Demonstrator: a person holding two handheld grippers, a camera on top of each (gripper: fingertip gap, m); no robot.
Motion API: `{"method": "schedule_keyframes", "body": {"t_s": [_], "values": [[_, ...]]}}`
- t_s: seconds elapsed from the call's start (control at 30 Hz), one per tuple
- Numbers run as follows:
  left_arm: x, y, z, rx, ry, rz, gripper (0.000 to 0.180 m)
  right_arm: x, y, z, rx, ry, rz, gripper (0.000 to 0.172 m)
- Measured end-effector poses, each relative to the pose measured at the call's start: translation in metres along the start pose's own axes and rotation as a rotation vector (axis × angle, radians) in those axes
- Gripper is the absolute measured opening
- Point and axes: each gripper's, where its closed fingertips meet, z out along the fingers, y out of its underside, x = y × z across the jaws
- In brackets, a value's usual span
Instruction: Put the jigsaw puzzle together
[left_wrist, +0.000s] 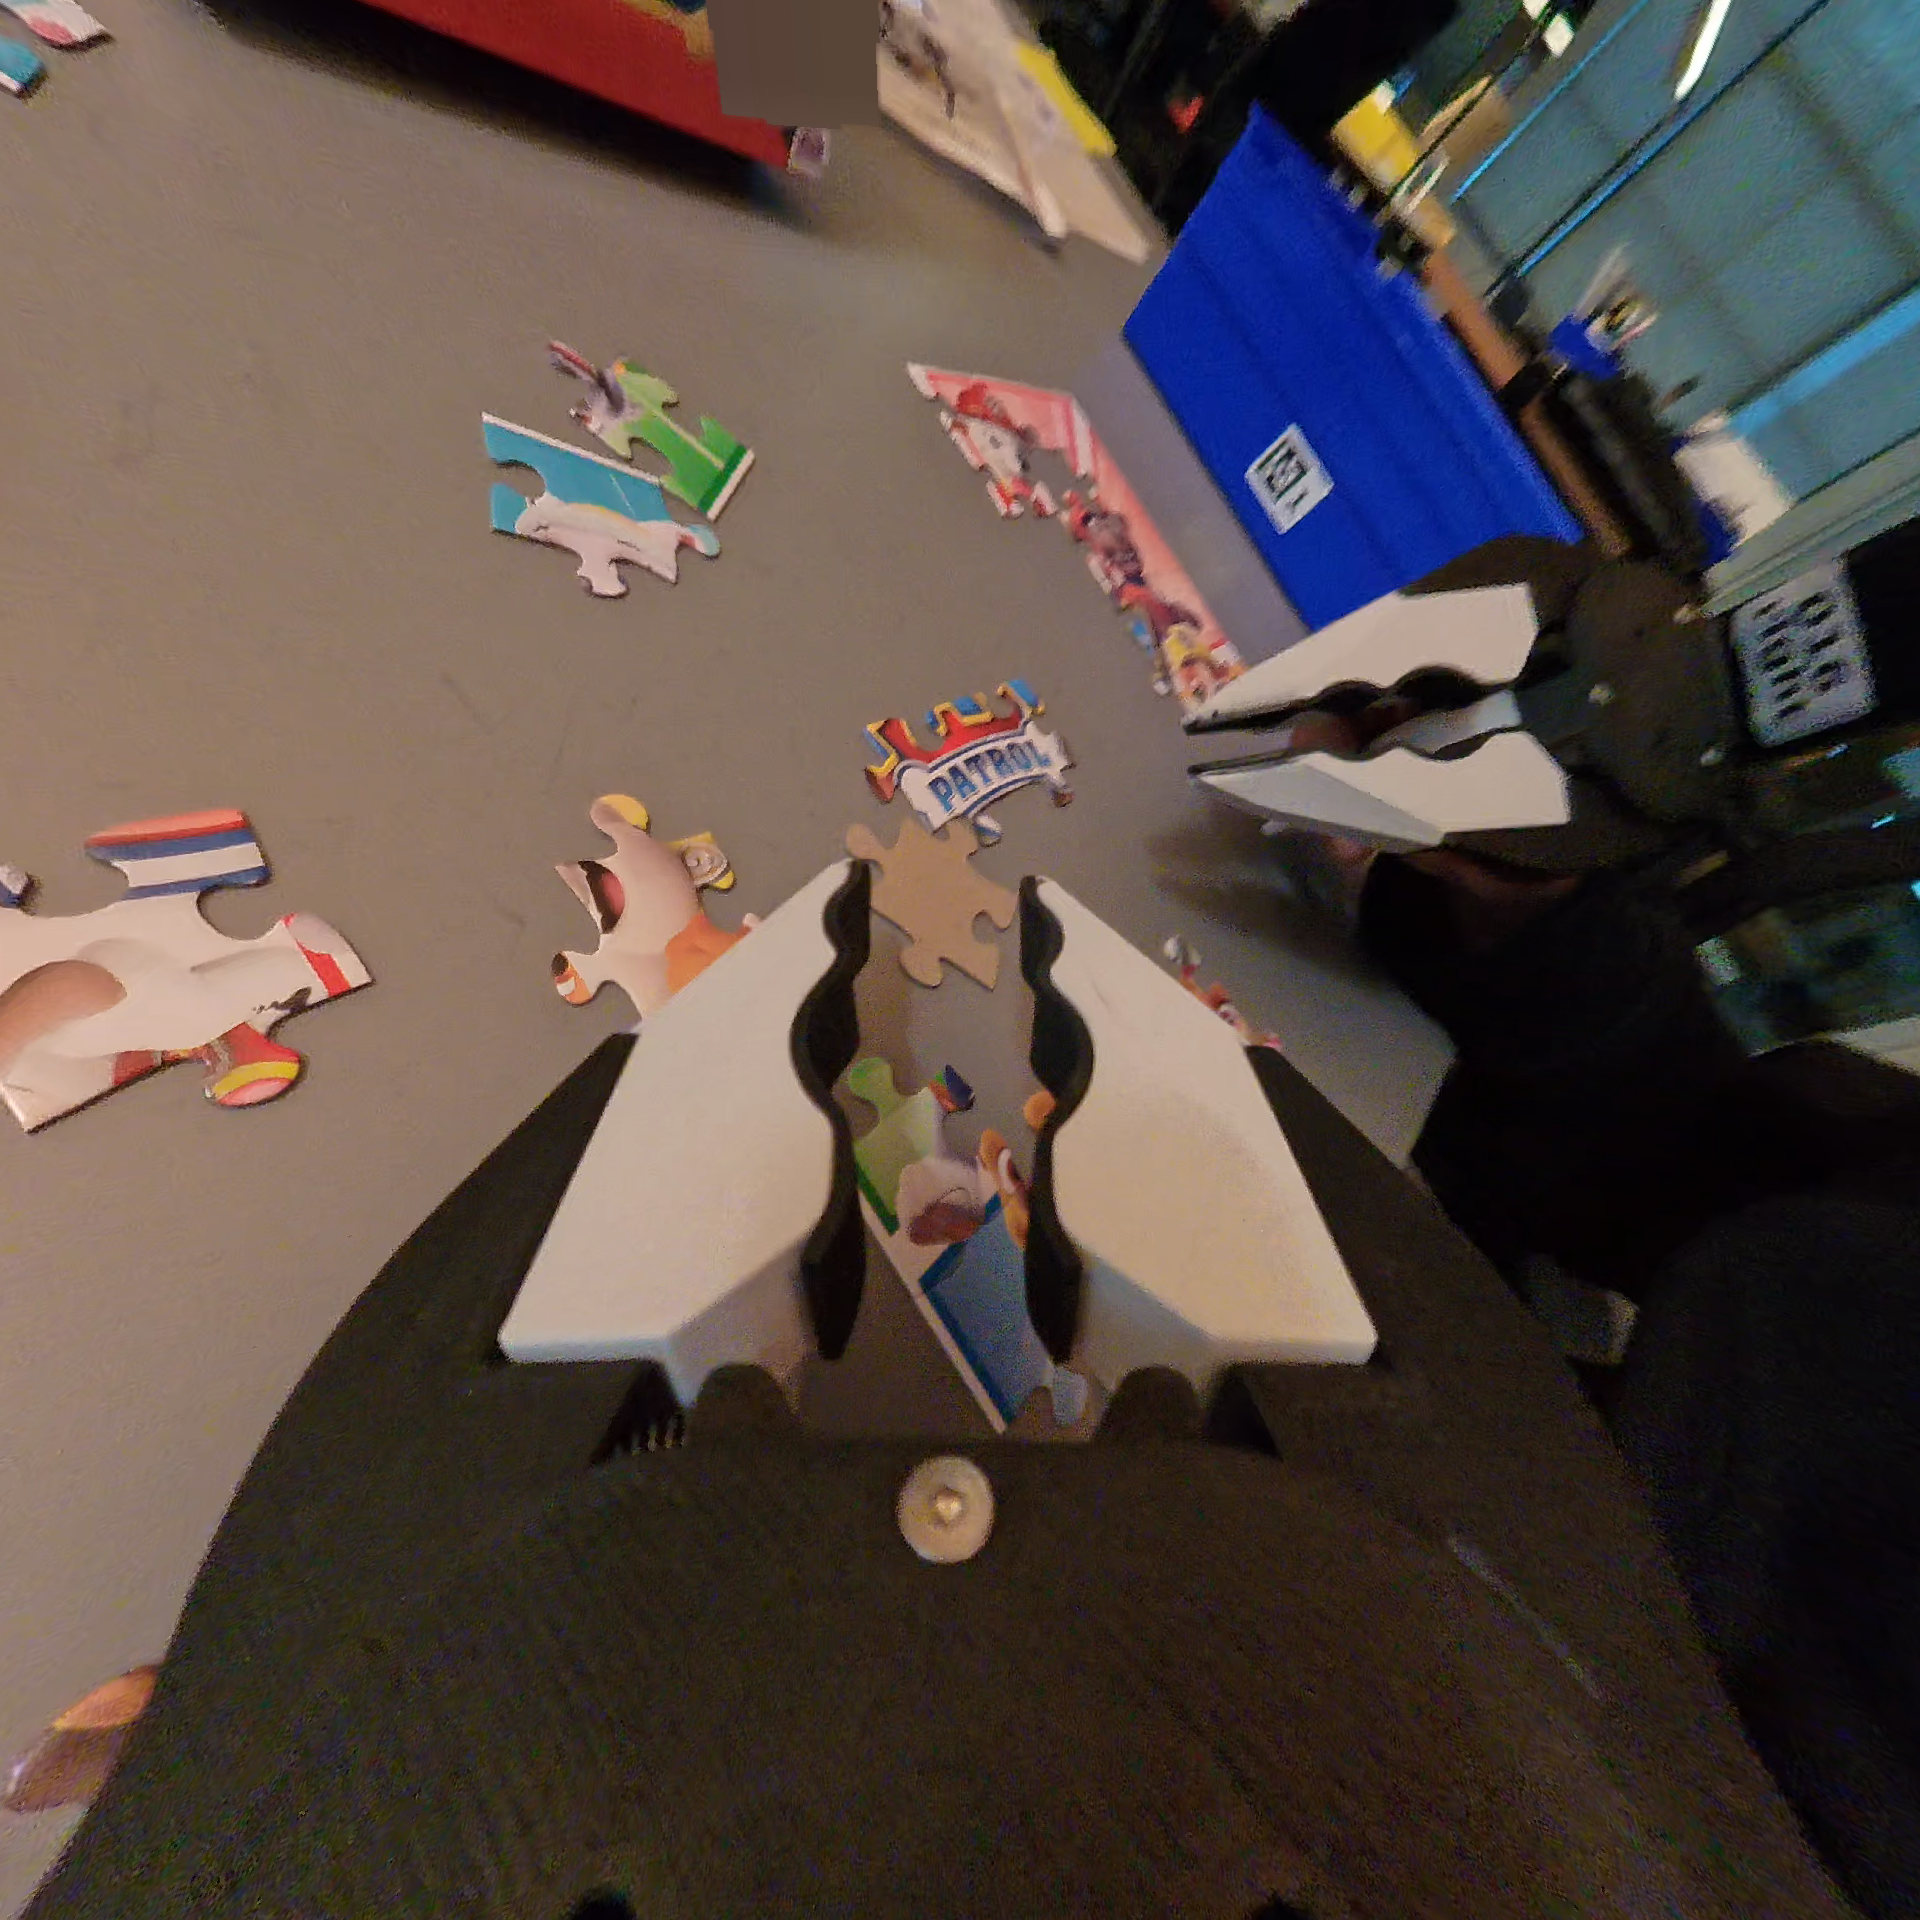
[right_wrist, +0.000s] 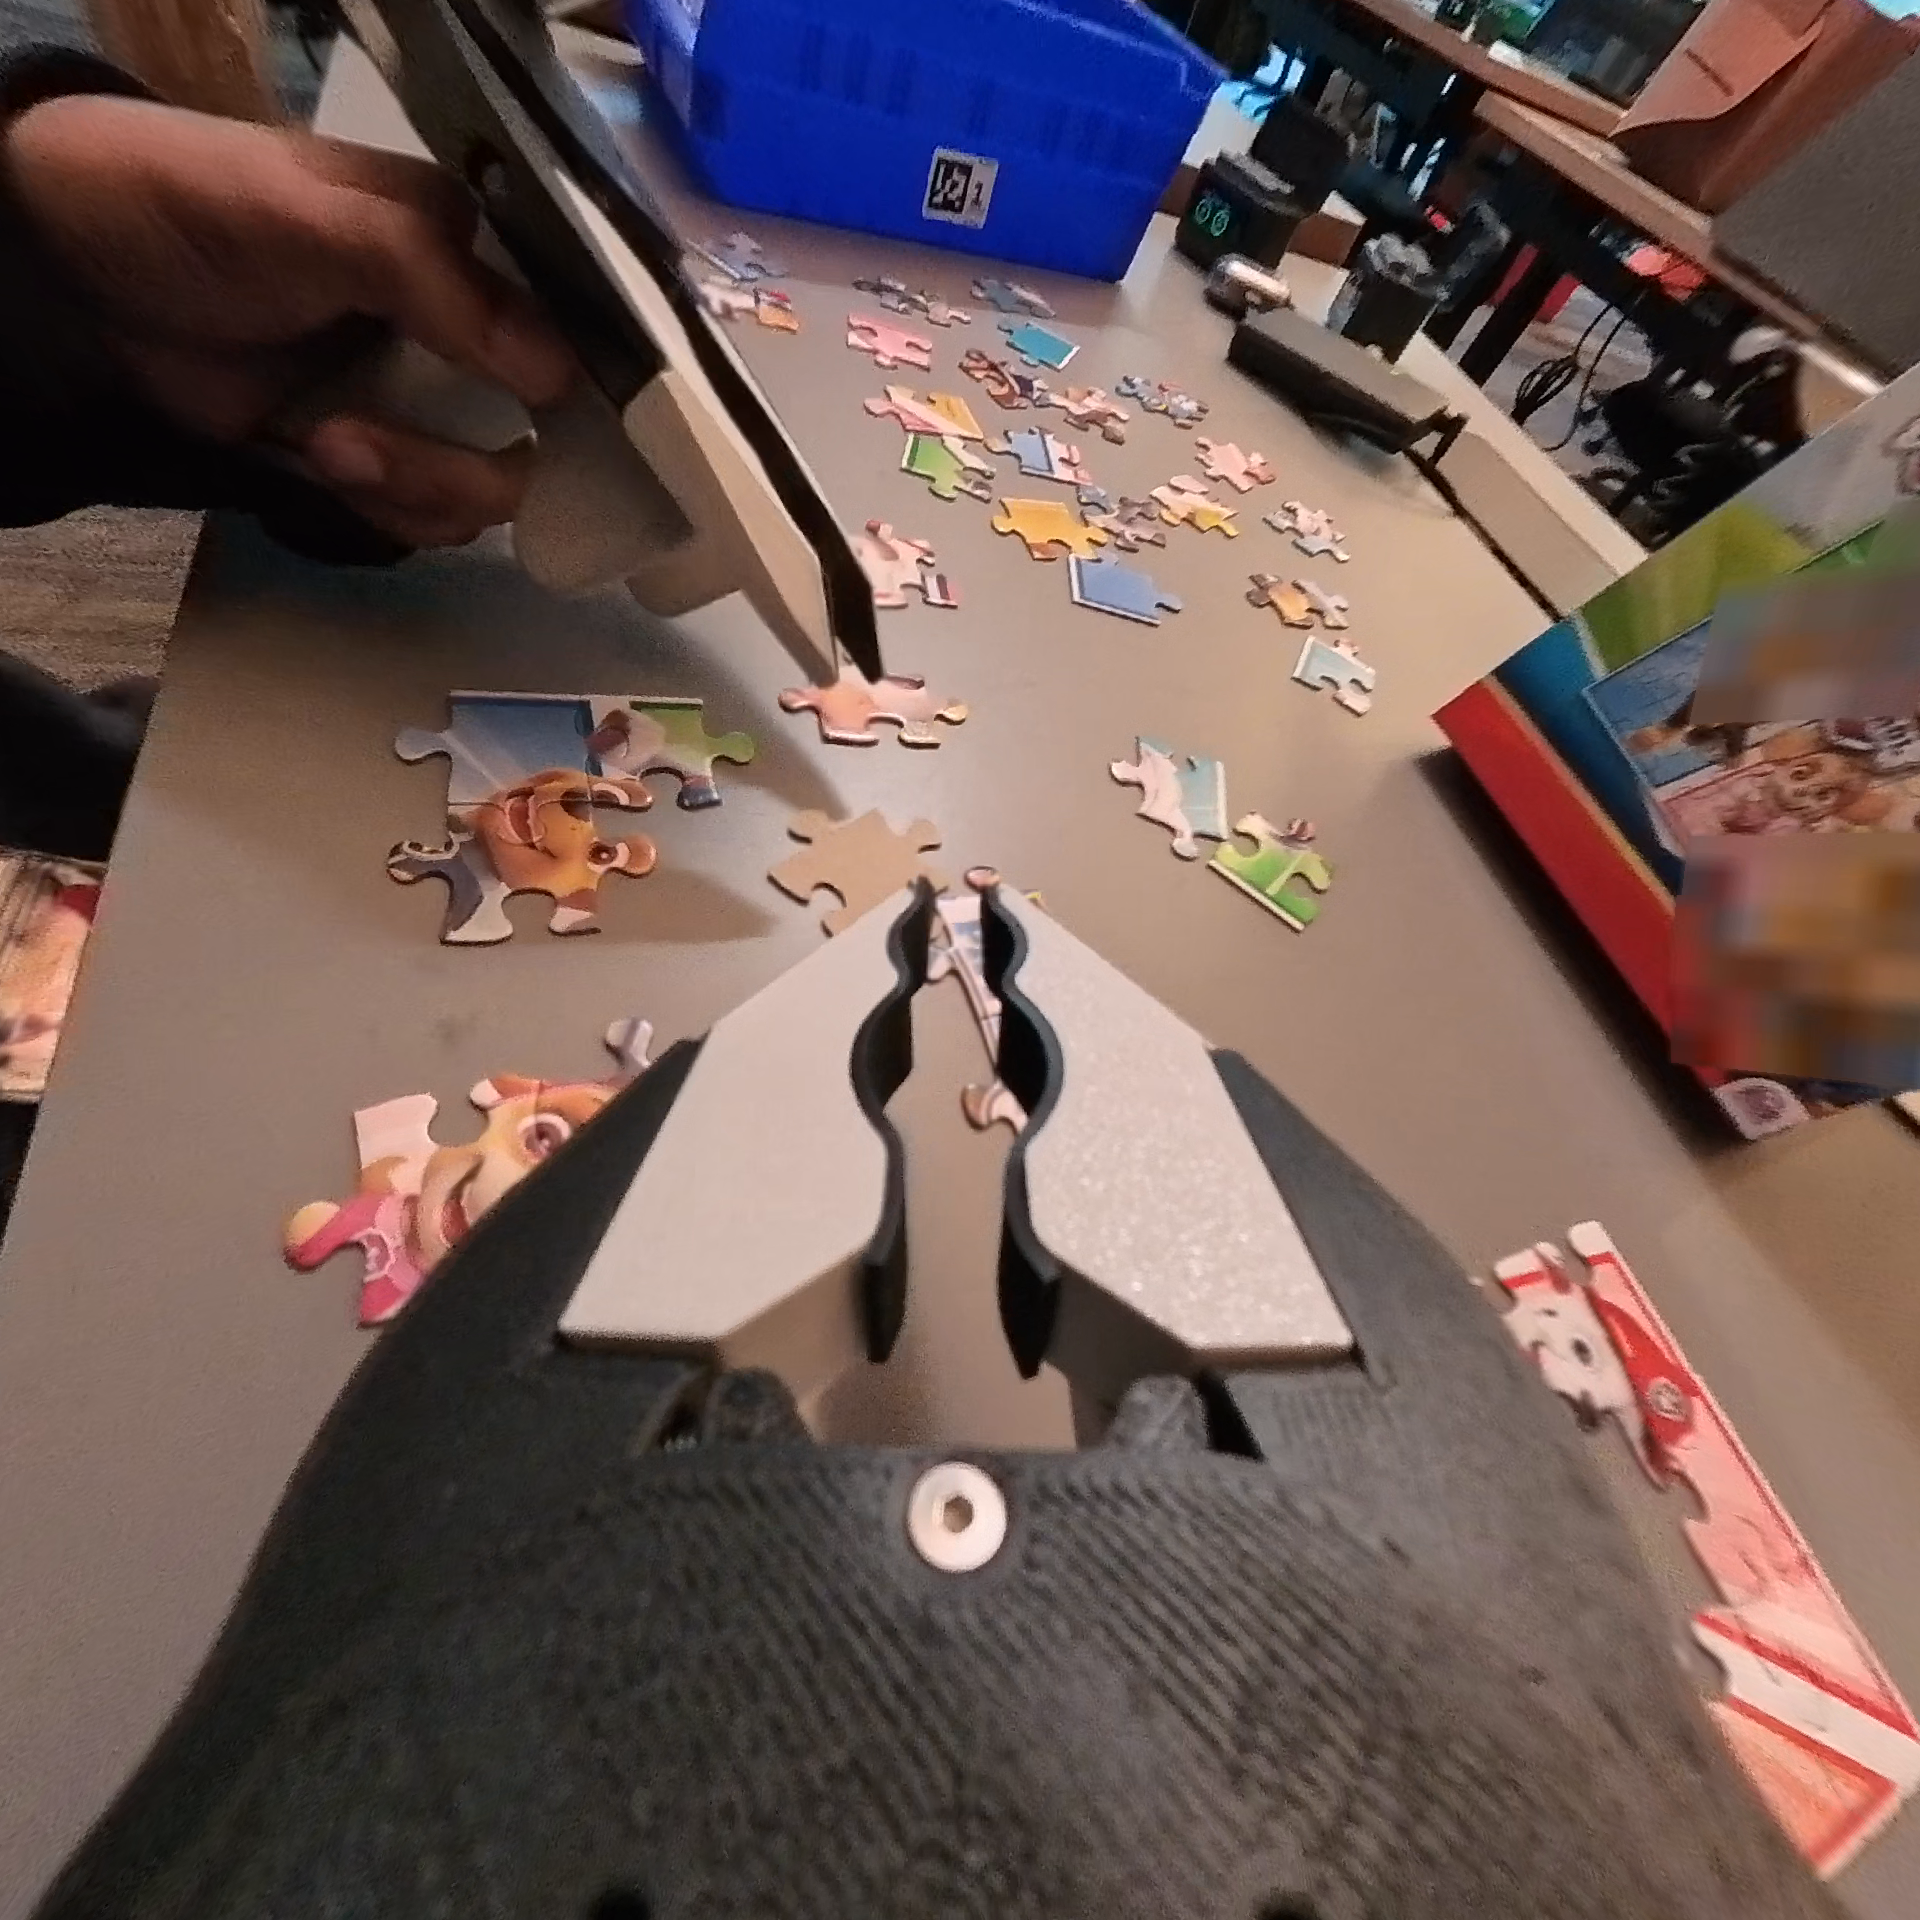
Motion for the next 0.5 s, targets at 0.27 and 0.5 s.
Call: {"method": "schedule_keyframes", "body": {"t_s": [0.27,0.5], "values": [[-0.012,0.031,0.021,-0.242,-0.317,0.397,0.026,-0.002,0.003,0.009,-0.012,-0.001,0.013,0.014],[-0.005,0.036,0.025,-0.287,-0.289,0.424,0.009,0.000,0.001,0.004,0.025,0.012,0.034,0.015]]}}
